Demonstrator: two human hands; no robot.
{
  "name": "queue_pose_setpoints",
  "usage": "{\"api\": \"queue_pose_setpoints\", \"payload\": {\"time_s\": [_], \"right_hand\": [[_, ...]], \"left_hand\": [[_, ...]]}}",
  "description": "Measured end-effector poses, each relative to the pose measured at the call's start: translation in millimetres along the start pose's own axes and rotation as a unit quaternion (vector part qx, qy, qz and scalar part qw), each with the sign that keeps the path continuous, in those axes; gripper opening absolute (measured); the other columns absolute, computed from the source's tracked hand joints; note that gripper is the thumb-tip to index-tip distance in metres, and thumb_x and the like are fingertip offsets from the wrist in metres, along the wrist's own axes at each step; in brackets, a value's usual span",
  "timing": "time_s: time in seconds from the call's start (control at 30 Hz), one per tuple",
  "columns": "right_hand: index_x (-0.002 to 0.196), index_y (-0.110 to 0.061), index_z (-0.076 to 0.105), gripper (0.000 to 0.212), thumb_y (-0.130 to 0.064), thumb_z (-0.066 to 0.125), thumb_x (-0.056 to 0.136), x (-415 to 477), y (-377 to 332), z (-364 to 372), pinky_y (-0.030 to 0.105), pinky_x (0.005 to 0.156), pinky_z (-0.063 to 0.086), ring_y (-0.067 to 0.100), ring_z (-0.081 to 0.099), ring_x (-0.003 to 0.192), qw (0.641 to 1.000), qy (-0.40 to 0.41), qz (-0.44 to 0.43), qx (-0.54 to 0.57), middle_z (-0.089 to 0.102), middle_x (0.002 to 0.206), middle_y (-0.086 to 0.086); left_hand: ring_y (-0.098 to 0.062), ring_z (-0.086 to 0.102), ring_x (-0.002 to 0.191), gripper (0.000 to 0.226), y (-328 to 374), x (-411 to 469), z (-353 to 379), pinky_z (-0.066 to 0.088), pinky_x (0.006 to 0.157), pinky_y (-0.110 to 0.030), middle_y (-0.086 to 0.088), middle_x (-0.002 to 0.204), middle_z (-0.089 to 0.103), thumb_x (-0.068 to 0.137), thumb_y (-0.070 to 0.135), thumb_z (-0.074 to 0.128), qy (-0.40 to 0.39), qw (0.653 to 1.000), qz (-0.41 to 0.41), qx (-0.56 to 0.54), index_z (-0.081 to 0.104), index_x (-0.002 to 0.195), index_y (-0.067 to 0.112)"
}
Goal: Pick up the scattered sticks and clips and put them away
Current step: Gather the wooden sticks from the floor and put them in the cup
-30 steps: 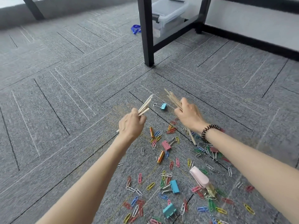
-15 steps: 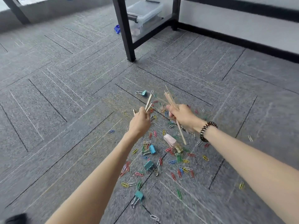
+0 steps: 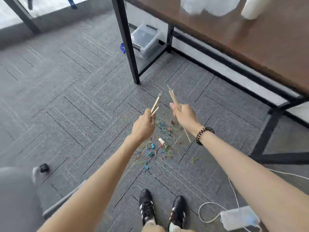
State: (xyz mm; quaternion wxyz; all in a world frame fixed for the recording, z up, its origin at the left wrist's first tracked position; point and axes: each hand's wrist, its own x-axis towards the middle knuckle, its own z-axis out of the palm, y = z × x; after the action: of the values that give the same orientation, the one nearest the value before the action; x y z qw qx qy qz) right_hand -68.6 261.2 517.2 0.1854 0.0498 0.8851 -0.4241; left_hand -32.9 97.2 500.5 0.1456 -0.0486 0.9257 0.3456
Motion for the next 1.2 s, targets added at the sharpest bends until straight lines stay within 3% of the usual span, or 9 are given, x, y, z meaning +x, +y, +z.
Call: {"api": "queue_pose_setpoints", "payload": {"time_s": [0.17, 0.3, 0.4, 0.5, 0.63, 0.8, 0.97, 1.07, 1.2], "right_hand": [[0.066, -0.018, 0.047, 0.046, -0.051, 0.037, 0.097, -69.3, -134.7, -106.8, 0.022, 0.041, 0.025, 0.013, 0.036, 0.045, 0.999, 0.040, 0.003, 0.008, 0.041, 0.051, -0.007], [0.065, -0.016, 0.050, 0.047, -0.049, 0.039, 0.097, -105.0, -191.2, -161.9, 0.020, 0.040, 0.027, 0.010, 0.036, 0.040, 0.997, 0.081, 0.001, 0.017, 0.042, 0.049, -0.008], [0.067, -0.014, 0.051, 0.048, -0.052, 0.040, 0.096, -111.7, -210.5, -193.5, 0.023, 0.042, 0.029, 0.012, 0.038, 0.041, 0.994, 0.107, -0.008, 0.012, 0.043, 0.050, -0.006], [0.067, -0.012, 0.052, 0.052, -0.054, 0.038, 0.095, -108.7, -217.3, -224.7, 0.027, 0.048, 0.034, 0.015, 0.047, 0.050, 0.988, 0.154, -0.025, -0.002, 0.051, 0.066, -0.001], [0.067, -0.014, 0.055, 0.052, -0.052, 0.036, 0.096, -92.1, -213.5, -271.6, 0.029, 0.056, 0.040, 0.016, 0.056, 0.064, 0.978, 0.204, -0.034, -0.028, 0.053, 0.083, 0.000], [0.065, -0.018, 0.053, 0.048, -0.050, 0.037, 0.097, -37.8, -194.2, -335.6, 0.029, 0.062, 0.037, 0.019, 0.057, 0.069, 0.973, 0.227, -0.045, -0.022, 0.058, 0.079, 0.000], [0.074, -0.016, 0.061, 0.041, -0.046, 0.044, 0.096, 25.3, -173.6, -391.5, 0.028, 0.066, 0.040, 0.014, 0.057, 0.074, 0.969, 0.237, -0.063, 0.033, 0.056, 0.077, -0.007], [0.075, -0.017, 0.061, 0.035, -0.045, 0.050, 0.094, 63.2, -163.1, -411.6, 0.030, 0.070, 0.049, 0.013, 0.063, 0.076, 0.959, 0.253, -0.079, 0.100, 0.062, 0.080, -0.002], [0.069, -0.024, 0.056, 0.030, -0.044, 0.055, 0.091, 105.0, -156.5, -431.1, 0.037, 0.061, 0.053, 0.015, 0.060, 0.057, 0.939, 0.270, -0.090, 0.192, 0.061, 0.064, -0.003]], "left_hand": [[-0.020, 0.045, 0.058, 0.027, 122.3, -46.9, -133.9, 0.037, 0.050, -0.031, -0.012, 0.087, 0.061, 0.104, 0.027, 0.027, -0.015, 1.000, 0.020, -0.008, 0.042, 0.102, 0.004], [-0.025, 0.049, 0.066, 0.024, 187.5, -65.3, -199.3, 0.046, 0.060, -0.041, -0.011, 0.083, 0.056, 0.102, 0.022, 0.029, -0.028, 0.998, 0.034, -0.035, 0.042, 0.102, 0.002], [-0.026, 0.048, 0.066, 0.024, 223.6, -64.2, -224.0, 0.045, 0.062, -0.042, -0.008, 0.079, 0.053, 0.102, 0.024, 0.029, -0.029, 0.997, 0.063, -0.017, 0.041, 0.101, 0.003], [-0.030, 0.052, 0.069, 0.022, 253.0, -51.8, -231.2, 0.048, 0.064, -0.045, -0.015, 0.086, 0.058, 0.101, 0.024, 0.030, -0.031, 0.996, 0.079, -0.009, 0.040, 0.099, 0.005], [-0.027, 0.050, 0.067, 0.015, 294.4, -22.2, -227.0, 0.045, 0.061, -0.043, -0.010, 0.083, 0.056, 0.099, 0.020, 0.030, -0.047, 0.994, 0.097, -0.002, 0.038, 0.094, 0.008], [-0.018, 0.045, 0.061, 0.022, 352.5, 33.7, -208.6, 0.038, 0.057, -0.034, -0.002, 0.078, 0.055, 0.101, 0.027, 0.030, -0.042, 0.992, 0.107, -0.044, 0.042, 0.092, 0.012], [-0.016, 0.044, 0.058, 0.024, 398.9, 102.2, -177.8, 0.038, 0.055, -0.037, 0.005, 0.069, 0.049, 0.099, 0.027, 0.029, -0.036, 0.990, 0.091, -0.102, 0.036, 0.077, 0.029], [-0.015, 0.041, 0.056, 0.023, 416.4, 134.8, -163.6, 0.037, 0.051, -0.034, 0.003, 0.067, 0.048, 0.102, 0.026, 0.030, -0.034, 0.984, 0.061, -0.165, 0.039, 0.082, 0.020], [-0.012, 0.038, 0.055, 0.021, 427.1, 168.2, -150.8, 0.035, 0.045, -0.026, 0.000, 0.067, 0.043, 0.103, 0.022, 0.027, -0.021, 0.977, 0.041, -0.210, 0.040, 0.090, 0.012]]}}
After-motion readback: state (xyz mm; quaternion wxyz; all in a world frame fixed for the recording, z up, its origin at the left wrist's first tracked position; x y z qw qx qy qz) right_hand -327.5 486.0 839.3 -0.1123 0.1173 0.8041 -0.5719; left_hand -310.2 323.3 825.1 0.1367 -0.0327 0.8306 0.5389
